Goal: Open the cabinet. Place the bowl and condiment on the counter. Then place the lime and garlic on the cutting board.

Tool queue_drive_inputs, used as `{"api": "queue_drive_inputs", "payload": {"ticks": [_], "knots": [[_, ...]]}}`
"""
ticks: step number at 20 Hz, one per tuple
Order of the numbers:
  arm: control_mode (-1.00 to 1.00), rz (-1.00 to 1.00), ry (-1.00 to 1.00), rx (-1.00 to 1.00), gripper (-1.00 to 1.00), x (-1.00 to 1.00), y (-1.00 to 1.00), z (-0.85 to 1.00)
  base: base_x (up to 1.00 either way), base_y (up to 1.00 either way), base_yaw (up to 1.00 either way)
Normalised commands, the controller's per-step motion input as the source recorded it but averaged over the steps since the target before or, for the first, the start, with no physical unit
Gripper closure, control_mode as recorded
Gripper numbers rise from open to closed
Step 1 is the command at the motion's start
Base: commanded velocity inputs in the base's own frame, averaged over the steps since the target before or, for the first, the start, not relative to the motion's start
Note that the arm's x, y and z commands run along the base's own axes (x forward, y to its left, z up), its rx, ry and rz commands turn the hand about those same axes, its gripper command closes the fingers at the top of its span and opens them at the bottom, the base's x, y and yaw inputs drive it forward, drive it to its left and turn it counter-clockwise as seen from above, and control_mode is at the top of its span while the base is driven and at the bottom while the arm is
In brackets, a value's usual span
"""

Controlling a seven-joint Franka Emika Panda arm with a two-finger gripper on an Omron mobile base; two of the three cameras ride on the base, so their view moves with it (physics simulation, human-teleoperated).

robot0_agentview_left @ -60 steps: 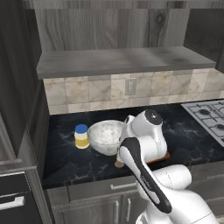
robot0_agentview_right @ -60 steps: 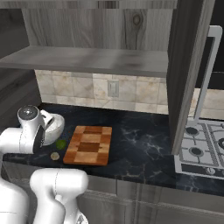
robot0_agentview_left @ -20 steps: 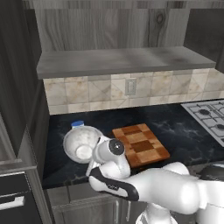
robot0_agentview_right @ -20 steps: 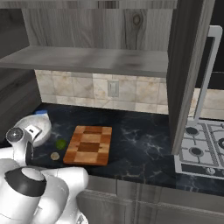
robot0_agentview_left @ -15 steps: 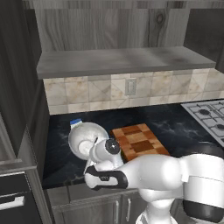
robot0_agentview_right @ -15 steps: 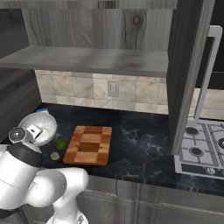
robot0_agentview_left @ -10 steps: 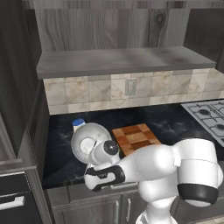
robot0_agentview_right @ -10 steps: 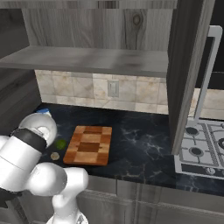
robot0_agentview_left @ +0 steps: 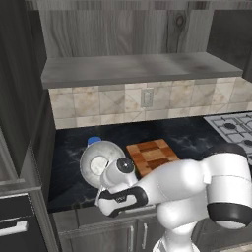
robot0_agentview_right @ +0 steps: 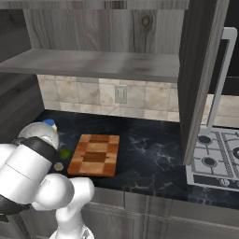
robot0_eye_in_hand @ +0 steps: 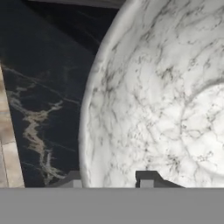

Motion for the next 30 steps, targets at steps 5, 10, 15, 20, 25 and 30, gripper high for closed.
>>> {"api": "queue_drive_inputs", "payload": {"ticks": [5,10,15,20,25,30], "knots": [[-1.00,0.00,-0.03,0.02,1.00,0.00,0.00,0.31,0.00,0.00,0.00],[-1.00,0.00,0.00,0.00,1.00,-0.09,0.00,0.46,0.00,0.00,0.00],[-1.00,0.01,0.03,0.00,1.00,-0.10,0.01,0.38,0.00,0.00,0.00],[-1.00,0.02,0.01,-0.01,1.00,0.00,0.16,0.21,0.00,0.00,0.00],[-1.00,0.03,0.05,-0.03,1.00,0.01,0.41,0.07,0.00,0.00,0.00],[-1.00,0.02,0.02,-0.06,1.00,0.00,0.45,0.02,0.00,0.00,0.00]]}}
